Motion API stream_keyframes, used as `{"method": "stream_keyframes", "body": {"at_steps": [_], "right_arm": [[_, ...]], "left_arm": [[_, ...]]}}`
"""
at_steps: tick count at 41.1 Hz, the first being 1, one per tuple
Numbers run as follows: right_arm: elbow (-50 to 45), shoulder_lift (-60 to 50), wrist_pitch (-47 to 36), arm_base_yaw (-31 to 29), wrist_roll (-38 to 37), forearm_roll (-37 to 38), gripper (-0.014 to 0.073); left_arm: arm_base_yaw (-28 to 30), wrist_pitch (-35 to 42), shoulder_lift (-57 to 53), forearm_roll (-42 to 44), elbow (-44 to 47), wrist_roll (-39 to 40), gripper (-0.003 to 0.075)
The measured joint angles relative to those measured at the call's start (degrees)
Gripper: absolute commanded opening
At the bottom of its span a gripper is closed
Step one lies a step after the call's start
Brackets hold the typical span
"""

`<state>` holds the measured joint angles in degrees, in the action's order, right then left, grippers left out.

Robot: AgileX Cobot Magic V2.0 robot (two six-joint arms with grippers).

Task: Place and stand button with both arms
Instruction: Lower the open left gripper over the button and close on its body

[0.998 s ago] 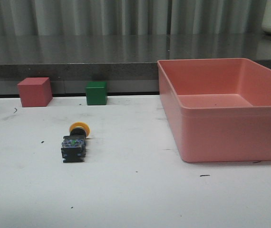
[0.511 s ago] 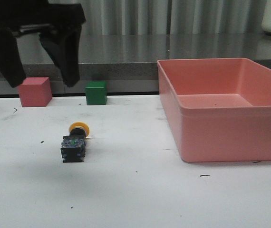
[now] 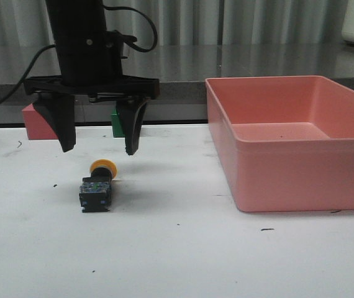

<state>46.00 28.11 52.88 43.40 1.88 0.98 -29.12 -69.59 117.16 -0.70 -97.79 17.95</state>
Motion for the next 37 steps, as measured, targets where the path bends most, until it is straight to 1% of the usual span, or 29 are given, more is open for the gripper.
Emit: {"method": "stream_keyframes", "body": {"at_steps": [8,17,28,31,34,36,37], "right_arm": [[0.00,0.00,0.00,0.00,0.00,0.00,0.0441],[0.00,0.00,0.02,0.00,0.00,0.00,0.0441],[0.00,0.00,0.02,0.00,0.00,0.00,0.0441],[0.00,0.00,0.02,0.00,0.00,0.00,0.0441],[0.00,0.00,0.02,0.00,0.00,0.00,0.0441],[0.00,0.00,0.02,0.00,0.00,0.00,0.0441],[0.00,0.00,0.02,0.00,0.11,0.00,0.0441]], "left_arm": [[0.93,0.00,3.86,-0.10,-2.86,1.43,0.0600],[3.19,0.00,6.34,-0.63,-3.23,2.06,0.0600],[3.52,0.00,9.36,-1.64,-3.46,2.25,0.0598],[3.52,0.00,9.48,-2.44,-3.46,2.25,0.0561],[3.52,0.00,9.48,-3.02,-3.57,2.34,0.0482],[3.52,0.00,9.48,-3.13,-3.57,2.34,0.0410],[3.52,0.00,9.48,-3.13,-3.57,2.34,0.0393]]}}
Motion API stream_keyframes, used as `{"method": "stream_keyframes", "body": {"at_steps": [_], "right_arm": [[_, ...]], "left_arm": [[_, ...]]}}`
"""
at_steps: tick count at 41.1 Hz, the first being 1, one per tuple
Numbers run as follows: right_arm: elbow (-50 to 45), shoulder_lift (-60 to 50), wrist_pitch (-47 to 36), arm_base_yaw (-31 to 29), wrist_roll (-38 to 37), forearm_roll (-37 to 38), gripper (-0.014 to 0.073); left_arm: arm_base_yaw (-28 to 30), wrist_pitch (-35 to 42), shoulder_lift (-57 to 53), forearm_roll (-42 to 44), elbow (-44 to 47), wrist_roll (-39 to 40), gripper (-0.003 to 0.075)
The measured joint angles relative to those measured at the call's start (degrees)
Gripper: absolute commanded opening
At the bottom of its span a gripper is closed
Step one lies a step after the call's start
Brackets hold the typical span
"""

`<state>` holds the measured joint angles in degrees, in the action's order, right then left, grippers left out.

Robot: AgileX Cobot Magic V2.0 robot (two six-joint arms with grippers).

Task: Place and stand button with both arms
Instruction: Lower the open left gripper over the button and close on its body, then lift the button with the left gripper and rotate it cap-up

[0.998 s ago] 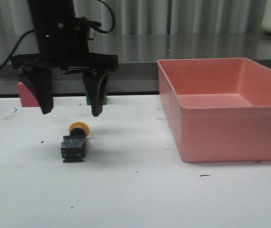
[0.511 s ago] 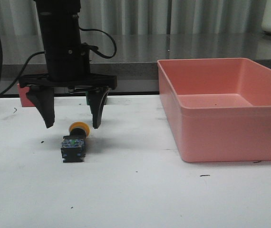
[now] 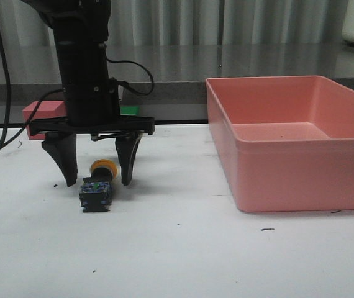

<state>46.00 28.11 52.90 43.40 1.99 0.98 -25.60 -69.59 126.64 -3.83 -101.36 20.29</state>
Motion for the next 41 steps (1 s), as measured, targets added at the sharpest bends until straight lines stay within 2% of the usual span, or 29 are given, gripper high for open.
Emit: {"method": "stream_keyframes", "body": {"at_steps": [4,11,20,28,36,41], "right_arm": [[0.00,0.00,0.00,0.00,-0.01,0.00,0.0441],[0.00,0.00,0.00,0.00,-0.01,0.00,0.0441],[0.00,0.00,0.00,0.00,-0.01,0.00,0.0441],[0.00,0.00,0.00,0.00,-0.01,0.00,0.0441],[0.00,0.00,0.00,0.00,-0.01,0.00,0.0441],[0.00,0.00,0.00,0.00,-0.01,0.00,0.0441]], "left_arm": [[0.00,0.00,0.00,-0.08,0.00,0.11,0.0293],[0.00,0.00,0.00,-0.12,0.00,0.11,0.0228],[0.00,0.00,-0.43,2.72,-0.08,-0.99,0.0221],[0.00,0.15,-7.02,6.33,1.05,-3.63,0.0221],[0.04,4.84,-17.70,6.57,8.55,-7.91,0.0221],[0.37,11.27,-24.84,6.57,15.53,-11.42,0.0221]]}}
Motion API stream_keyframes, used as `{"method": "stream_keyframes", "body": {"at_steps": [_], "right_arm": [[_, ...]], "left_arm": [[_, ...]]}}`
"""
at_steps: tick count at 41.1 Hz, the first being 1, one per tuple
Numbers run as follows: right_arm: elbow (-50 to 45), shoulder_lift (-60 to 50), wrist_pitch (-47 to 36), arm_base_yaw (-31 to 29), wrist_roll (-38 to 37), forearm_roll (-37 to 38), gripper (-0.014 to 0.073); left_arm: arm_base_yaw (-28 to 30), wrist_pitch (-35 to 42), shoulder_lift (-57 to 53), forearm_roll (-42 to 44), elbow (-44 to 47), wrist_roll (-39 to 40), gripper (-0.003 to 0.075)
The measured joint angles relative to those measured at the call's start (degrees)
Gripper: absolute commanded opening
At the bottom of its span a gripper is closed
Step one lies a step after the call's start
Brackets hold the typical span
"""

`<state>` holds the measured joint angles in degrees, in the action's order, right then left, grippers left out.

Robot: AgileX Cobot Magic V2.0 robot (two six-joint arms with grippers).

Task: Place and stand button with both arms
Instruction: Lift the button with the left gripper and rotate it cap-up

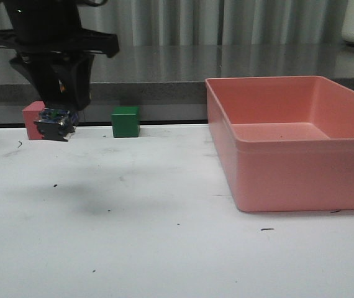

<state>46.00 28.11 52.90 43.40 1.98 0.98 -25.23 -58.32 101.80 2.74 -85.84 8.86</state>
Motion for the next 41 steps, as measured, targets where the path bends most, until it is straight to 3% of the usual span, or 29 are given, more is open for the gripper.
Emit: {"method": "stream_keyframes", "body": {"at_steps": [7,22,33,41], "right_arm": [[0.00,0.00,0.00,0.00,0.00,0.00,0.0441],[0.00,0.00,0.00,0.00,0.00,0.00,0.0441],[0.00,0.00,0.00,0.00,0.00,0.00,0.0441],[0.00,0.00,0.00,0.00,0.00,0.00,0.0441]], "left_arm": [[0.73,10.63,-9.41,0.07,10.42,-2.98,0.0221],[6.93,44.00,-24.28,2.58,37.06,-3.49,0.0221],[9.84,71.63,-25.23,4.65,56.27,-3.59,0.0221],[12.93,90.10,-24.30,4.94,65.38,-3.72,0.0221]]}}
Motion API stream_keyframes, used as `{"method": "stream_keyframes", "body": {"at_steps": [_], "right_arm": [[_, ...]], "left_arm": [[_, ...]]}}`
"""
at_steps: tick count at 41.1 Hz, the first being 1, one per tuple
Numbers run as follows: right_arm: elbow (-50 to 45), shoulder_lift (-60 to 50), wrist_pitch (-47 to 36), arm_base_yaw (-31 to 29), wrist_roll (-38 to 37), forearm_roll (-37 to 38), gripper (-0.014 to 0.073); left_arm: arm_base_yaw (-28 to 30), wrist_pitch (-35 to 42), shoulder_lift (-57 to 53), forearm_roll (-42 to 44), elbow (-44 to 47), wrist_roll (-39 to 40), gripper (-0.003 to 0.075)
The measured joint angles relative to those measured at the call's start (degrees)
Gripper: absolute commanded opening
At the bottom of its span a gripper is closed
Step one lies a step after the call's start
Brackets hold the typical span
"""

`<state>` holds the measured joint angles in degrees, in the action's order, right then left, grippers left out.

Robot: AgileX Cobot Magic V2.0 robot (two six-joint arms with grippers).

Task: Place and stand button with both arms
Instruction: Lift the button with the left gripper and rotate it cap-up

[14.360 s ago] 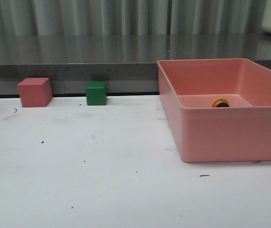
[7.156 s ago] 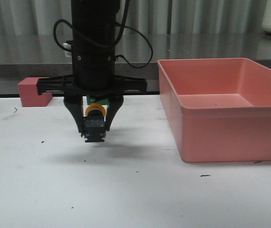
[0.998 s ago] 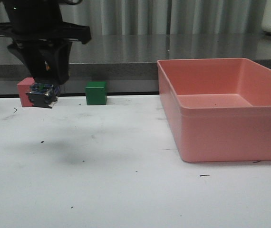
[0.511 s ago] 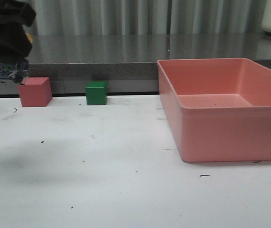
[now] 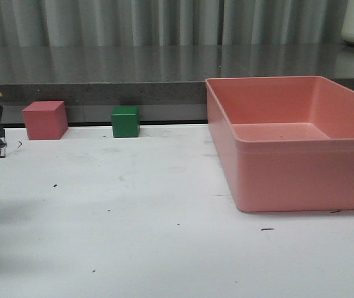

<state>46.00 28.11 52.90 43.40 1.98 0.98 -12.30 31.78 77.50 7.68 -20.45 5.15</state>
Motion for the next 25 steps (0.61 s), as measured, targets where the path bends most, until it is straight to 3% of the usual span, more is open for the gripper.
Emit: {"method": "stream_keyframes", "body": {"at_steps": [8,25], "right_arm": [[0.00,0.00,0.00,0.00,0.00,0.00,0.0441],[0.00,0.00,0.00,0.00,0.00,0.00,0.0441]], "left_arm": [[1.03,10.24,4.20,0.00,2.35,0.00,0.0221],[1.03,23.57,15.30,0.81,2.35,0.00,0.0221]]}}
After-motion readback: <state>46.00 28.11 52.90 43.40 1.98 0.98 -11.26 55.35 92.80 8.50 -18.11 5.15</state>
